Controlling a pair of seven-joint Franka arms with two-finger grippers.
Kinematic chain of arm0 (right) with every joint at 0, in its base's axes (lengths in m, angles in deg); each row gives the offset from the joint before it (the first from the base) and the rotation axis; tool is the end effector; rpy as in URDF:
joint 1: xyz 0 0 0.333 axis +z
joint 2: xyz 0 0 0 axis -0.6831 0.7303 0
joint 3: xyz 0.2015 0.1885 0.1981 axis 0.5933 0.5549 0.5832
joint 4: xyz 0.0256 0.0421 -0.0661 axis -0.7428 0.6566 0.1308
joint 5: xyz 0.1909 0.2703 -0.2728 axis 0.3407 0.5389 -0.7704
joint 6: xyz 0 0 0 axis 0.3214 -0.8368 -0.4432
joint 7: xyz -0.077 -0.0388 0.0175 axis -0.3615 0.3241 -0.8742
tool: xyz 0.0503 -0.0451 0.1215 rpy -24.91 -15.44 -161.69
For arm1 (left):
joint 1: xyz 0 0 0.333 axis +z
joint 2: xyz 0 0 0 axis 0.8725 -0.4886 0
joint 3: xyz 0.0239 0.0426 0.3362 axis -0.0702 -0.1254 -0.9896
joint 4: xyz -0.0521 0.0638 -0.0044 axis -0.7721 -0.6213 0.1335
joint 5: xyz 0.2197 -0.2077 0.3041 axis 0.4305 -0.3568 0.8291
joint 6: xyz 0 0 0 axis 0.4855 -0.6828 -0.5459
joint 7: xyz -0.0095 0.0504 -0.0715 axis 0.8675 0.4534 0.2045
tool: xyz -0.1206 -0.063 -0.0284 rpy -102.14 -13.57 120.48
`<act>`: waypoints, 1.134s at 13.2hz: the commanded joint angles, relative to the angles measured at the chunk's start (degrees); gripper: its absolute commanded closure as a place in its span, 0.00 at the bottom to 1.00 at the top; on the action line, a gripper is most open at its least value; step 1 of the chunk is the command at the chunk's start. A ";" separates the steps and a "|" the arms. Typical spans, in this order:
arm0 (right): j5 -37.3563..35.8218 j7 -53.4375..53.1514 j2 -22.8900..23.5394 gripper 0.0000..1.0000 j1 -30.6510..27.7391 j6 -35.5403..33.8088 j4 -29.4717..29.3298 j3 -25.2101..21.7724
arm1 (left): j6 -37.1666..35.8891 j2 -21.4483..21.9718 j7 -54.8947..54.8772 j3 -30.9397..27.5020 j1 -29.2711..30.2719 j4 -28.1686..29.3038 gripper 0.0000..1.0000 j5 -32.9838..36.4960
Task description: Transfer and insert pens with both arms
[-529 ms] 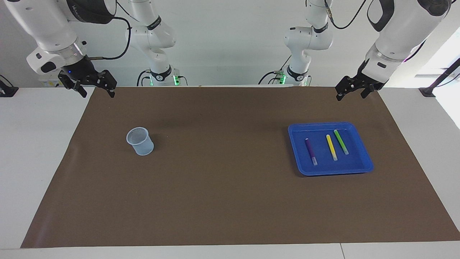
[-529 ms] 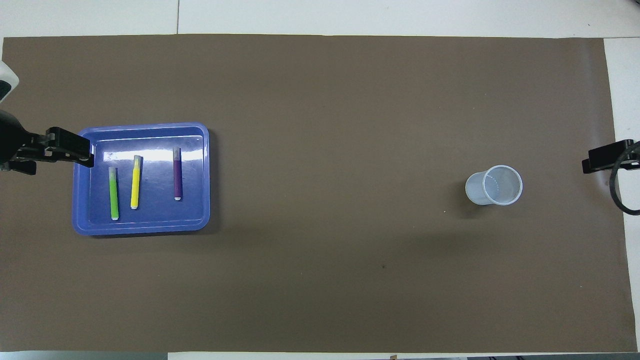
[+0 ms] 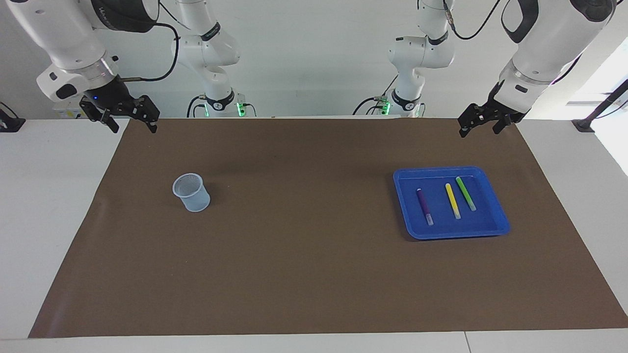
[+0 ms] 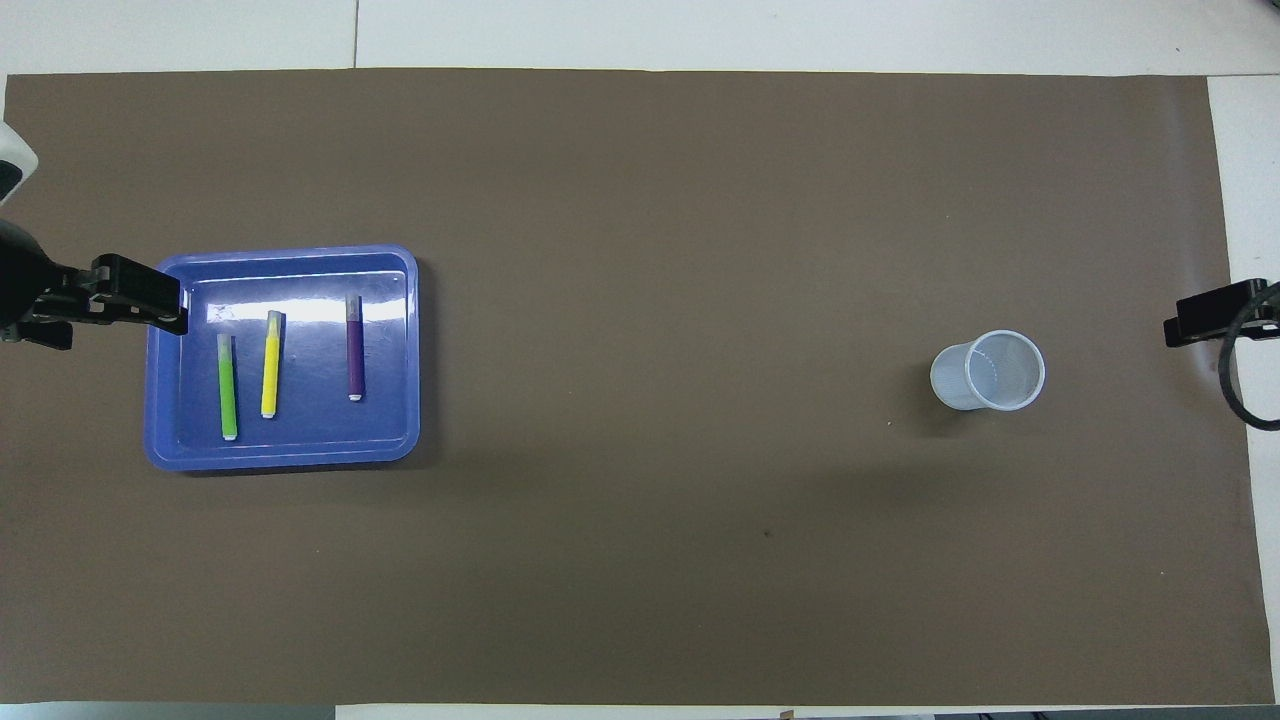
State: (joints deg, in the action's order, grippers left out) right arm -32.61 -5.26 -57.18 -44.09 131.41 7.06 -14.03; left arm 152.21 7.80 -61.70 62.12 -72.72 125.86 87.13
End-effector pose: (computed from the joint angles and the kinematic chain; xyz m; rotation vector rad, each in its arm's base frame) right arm 0.5646 -0.0591 0.6057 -3.1378 0.0516 0.0923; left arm 0.5772 -0.0629 0.6077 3.1233 0.0652 -0.1511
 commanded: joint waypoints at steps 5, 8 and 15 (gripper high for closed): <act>-0.12 -0.35 -0.48 0.00 -0.49 -0.16 0.57 0.37 | 0.02 0.38 -0.01 0.00 0.10 0.17 0.00 -0.67; -0.12 -0.44 -0.48 0.00 -0.49 -0.16 0.57 0.37 | 0.20 0.73 -0.18 0.00 0.01 1.05 0.00 -0.67; -0.12 -0.35 -0.48 0.00 -0.49 -0.16 0.57 0.37 | 5.63 3.71 -0.53 0.00 0.45 8.15 0.00 -0.67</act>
State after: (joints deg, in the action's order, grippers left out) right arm -32.61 -5.26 -57.18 -44.09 131.41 7.06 -14.03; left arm 154.34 8.18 -61.74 62.11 -72.71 128.44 87.12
